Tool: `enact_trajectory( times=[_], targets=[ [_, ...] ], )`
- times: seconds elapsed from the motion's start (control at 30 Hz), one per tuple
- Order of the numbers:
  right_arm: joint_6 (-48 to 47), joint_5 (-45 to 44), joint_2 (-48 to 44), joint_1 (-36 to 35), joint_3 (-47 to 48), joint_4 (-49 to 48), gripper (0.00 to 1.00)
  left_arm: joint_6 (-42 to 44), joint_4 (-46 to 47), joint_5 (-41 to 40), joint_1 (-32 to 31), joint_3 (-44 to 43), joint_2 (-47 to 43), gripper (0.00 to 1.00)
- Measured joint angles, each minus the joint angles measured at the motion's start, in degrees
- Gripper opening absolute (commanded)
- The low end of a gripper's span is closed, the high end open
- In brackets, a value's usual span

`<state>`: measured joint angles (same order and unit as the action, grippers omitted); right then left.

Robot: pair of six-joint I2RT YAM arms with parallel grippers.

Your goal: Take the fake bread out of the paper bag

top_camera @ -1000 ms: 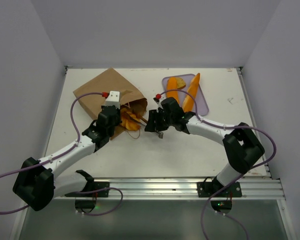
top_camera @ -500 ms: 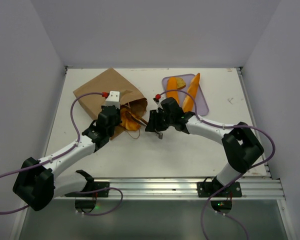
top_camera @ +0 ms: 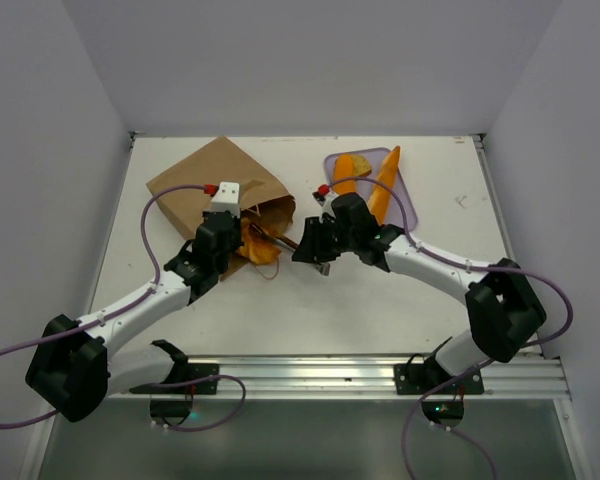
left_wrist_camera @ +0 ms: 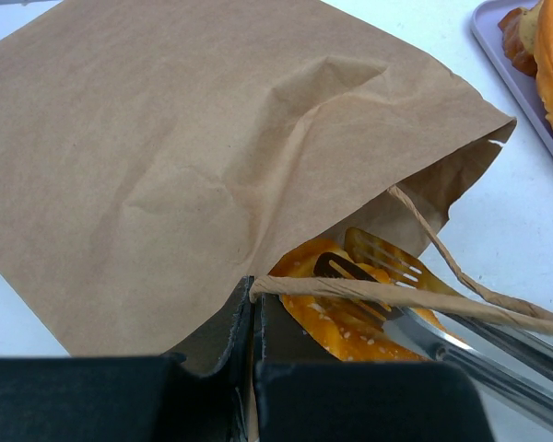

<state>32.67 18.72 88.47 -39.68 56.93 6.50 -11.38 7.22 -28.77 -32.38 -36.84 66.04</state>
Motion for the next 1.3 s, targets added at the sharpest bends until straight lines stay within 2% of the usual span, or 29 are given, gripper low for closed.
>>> enact_trajectory(
  times=[0.43,0.83,1.3],
  targets=[
    [1.5,0.9,-12.4,0.1,-9.2,4.0,0.11,0.0,0.0,0.0,0.0,0.0,0.0,0.00],
    [0.6,-2.4,-30.5,0.9,-11.5,17.8,0.11,0.0,0.1,0.0,0.0,0.1,0.0,0.00],
    [-0.7,-9.2,-42.8,4.6,-11.8,34.0,0.12,-0.1,0.4,0.0,0.0,0.1,0.4,0.00]
  ],
)
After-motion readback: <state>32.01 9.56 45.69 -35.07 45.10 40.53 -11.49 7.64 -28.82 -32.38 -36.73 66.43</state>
